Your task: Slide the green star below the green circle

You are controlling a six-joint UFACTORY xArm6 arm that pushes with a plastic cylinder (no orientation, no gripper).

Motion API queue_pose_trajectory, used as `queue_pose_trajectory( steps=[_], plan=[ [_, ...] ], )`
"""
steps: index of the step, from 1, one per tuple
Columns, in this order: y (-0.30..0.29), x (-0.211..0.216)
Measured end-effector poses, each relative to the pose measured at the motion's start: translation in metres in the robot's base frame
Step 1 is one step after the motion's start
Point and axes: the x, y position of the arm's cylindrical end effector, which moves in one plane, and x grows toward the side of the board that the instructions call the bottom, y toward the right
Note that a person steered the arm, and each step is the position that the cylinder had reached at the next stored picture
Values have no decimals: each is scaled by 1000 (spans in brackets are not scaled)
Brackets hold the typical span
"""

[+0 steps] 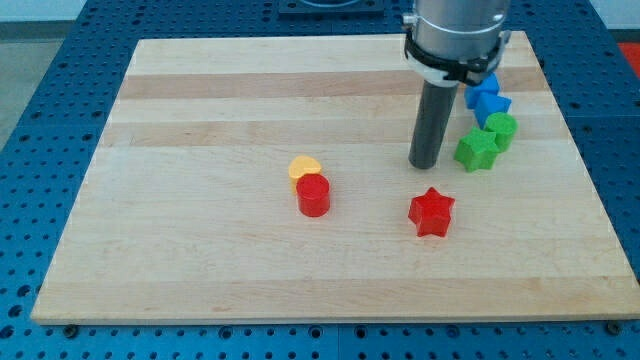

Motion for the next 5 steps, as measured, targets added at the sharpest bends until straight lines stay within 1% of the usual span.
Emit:
queue_pose_trajectory(
  steps=[1,2,4,5],
  plan=[
    [9,-29],
    [25,-32],
    [55,25],
    [50,27]
  ],
)
